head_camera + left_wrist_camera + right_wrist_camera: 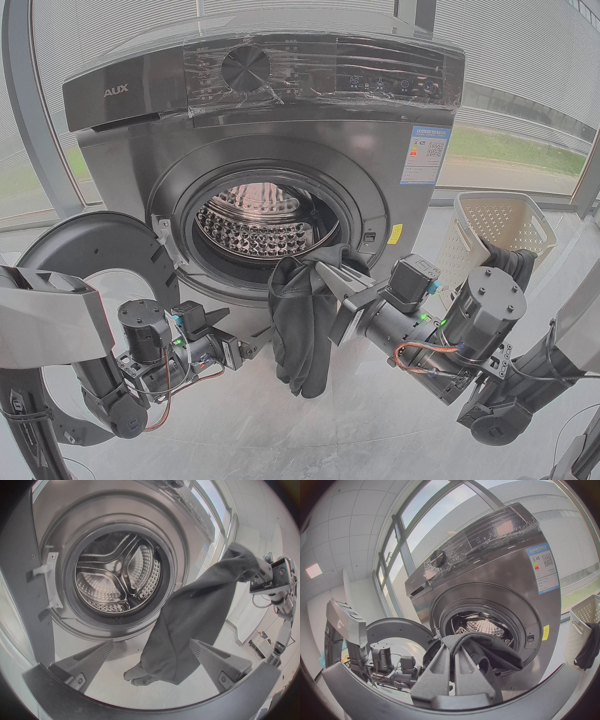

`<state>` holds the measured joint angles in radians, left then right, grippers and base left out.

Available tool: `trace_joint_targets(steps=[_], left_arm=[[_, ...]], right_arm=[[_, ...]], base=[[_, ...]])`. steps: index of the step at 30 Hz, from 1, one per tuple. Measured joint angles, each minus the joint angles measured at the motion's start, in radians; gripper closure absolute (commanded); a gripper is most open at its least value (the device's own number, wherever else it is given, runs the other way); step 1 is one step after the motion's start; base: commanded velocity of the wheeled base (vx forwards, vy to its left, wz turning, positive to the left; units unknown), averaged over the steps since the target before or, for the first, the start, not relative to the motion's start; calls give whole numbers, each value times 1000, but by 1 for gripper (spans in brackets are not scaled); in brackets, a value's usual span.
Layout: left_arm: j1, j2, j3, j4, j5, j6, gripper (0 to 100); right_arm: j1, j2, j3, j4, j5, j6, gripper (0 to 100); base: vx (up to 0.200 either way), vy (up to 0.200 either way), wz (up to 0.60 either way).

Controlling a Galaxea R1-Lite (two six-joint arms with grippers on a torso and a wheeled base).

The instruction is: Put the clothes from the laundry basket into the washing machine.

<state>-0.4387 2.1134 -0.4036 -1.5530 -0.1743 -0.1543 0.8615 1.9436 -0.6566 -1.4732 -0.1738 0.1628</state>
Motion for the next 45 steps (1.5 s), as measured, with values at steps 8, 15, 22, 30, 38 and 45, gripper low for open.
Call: trace_joint_targets(steps=[8, 15, 22, 30, 38, 45], left_arm=[[30, 73, -48, 0, -30, -1, 0], [26, 124, -79, 0, -74, 0, 0], [25, 163, -107, 0, -137, 0, 0], [16, 177, -113, 0, -202, 3, 0], [4, 180, -128, 0, -226, 11, 0], [-12, 179, -127, 0, -232, 24, 100]], right_arm=[[11, -31, 21, 0, 10, 0, 100], [27, -36, 21, 0, 13, 0, 100], [30, -35, 16, 0, 13, 0, 100], [29, -32, 16, 0, 13, 0, 100], [20, -23, 16, 1, 11, 0, 100], [12, -14, 16, 0, 8, 0, 100]], base=[[0, 0, 0], [0, 0, 0], [0, 0, 0], [0, 0, 0], [0, 0, 0], [0, 0, 0]])
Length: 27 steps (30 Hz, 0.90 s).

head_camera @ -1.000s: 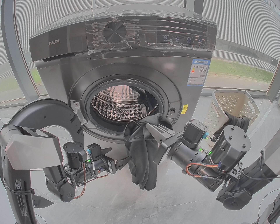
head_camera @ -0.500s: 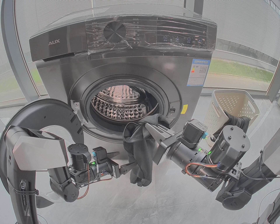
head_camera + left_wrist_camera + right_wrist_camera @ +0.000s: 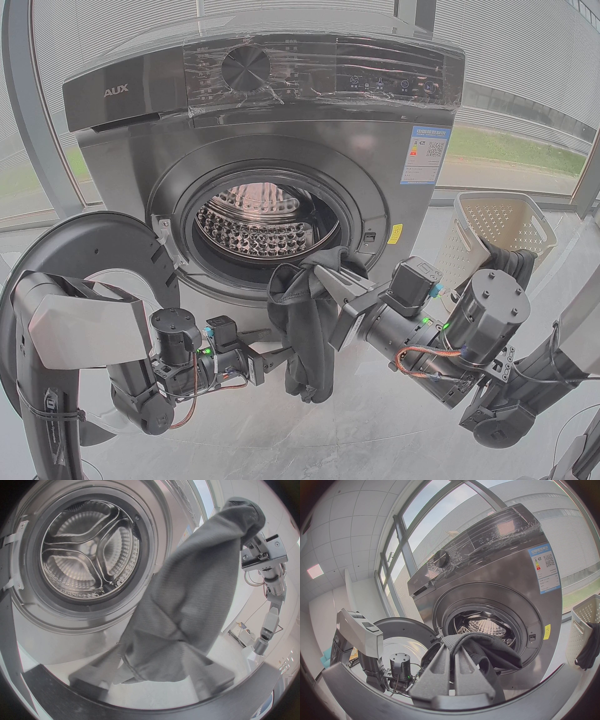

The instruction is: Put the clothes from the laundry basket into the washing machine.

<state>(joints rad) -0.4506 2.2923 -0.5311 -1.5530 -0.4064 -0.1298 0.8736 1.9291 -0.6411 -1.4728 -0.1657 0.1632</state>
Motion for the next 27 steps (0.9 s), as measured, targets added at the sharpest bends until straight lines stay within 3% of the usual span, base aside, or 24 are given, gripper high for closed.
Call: trace_joint_targets(steps=[7, 18, 19, 22, 27], left_arm=[[-18, 3, -3, 0, -34, 1, 100], [1, 8, 0, 0, -33, 14, 100], [5, 10, -1, 0, -31, 22, 0], [19, 17, -9, 0, -28, 48, 0], [51, 30, -16, 0, -27, 56, 0]], right_arm=[[-4, 3, 0, 0, 3, 0, 100], [-11, 5, 0, 0, 3, 0, 100], [-11, 5, 0, 0, 3, 0, 100], [-12, 5, 0, 0, 3, 0, 100], [-12, 5, 1, 1, 3, -1, 100]], base=[[0, 0, 0], [0, 0, 0], [0, 0, 0], [0, 0, 0], [0, 0, 0]])
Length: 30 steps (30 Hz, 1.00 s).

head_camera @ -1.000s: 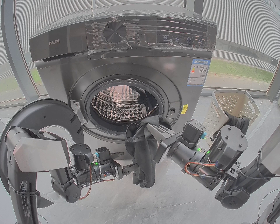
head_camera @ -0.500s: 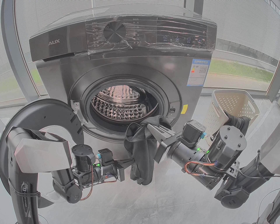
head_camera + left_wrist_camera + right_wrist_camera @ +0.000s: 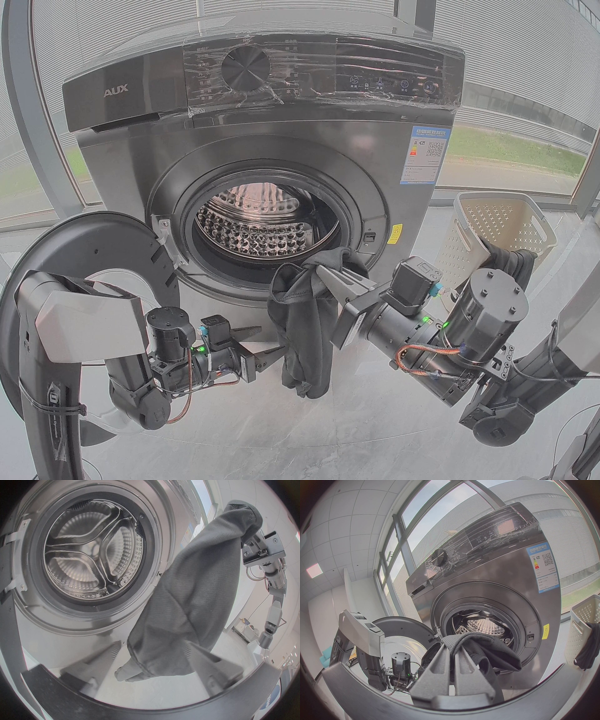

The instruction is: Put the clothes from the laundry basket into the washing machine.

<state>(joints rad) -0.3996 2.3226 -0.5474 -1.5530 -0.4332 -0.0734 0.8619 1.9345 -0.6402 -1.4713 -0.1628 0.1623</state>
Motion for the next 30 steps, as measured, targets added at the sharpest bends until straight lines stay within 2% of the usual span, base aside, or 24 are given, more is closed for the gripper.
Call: trace_joint_targets(steps=[10, 29, 30], left_arm=[[8, 17, -16, 0, -17, -4, 0], [-24, 126, -198, 0, -19, -13, 0], [-25, 129, -203, 0, -18, -11, 100]], right_arm=[[5, 14, -13, 0, 0, 0, 100], [17, 27, -15, -5, 0, 0, 100], [17, 27, -15, -5, 0, 0, 100]], base=[[0, 0, 0], [0, 0, 0], [0, 0, 0]])
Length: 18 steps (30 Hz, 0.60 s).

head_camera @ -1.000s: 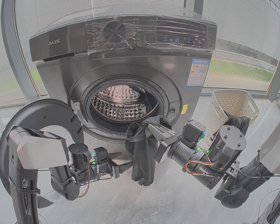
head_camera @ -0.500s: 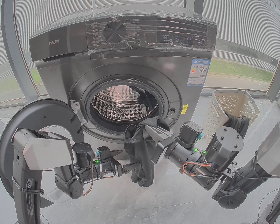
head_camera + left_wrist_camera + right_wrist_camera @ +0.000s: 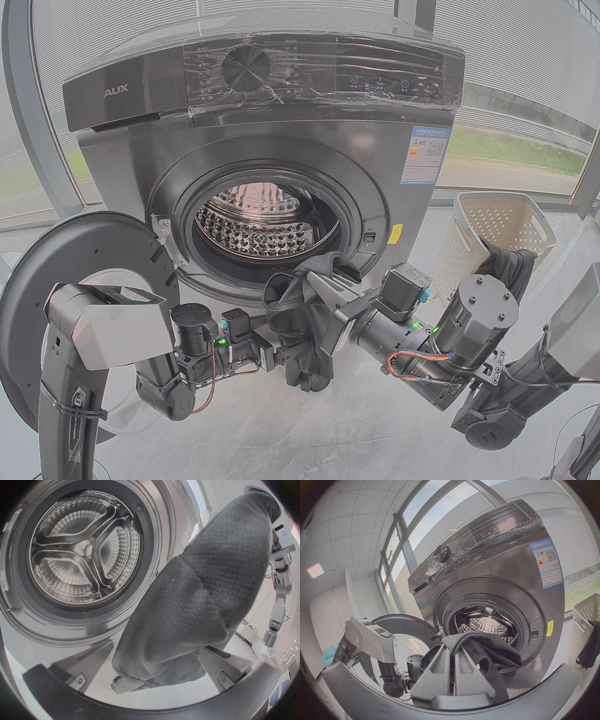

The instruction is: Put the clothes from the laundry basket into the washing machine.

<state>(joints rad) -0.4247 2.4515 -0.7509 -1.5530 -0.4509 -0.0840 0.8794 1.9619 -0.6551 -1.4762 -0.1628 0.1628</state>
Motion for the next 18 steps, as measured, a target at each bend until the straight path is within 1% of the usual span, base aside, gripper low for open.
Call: trace_joint_targets(steps=[11, 14, 18], left_arm=[[1, 8, -4, 0, 7, 1, 100], [6, -4, 20, 1, 8, 7, 100], [12, -51, 89, 1, 9, 13, 100]], right_arm=[[-7, 3, 3, -3, -1, 0, 100], [-17, 3, 2, 0, -6, 0, 100], [-45, 3, 2, 8, -10, 0, 100]], base=[[0, 0, 0], [0, 0, 0], [0, 0, 0]])
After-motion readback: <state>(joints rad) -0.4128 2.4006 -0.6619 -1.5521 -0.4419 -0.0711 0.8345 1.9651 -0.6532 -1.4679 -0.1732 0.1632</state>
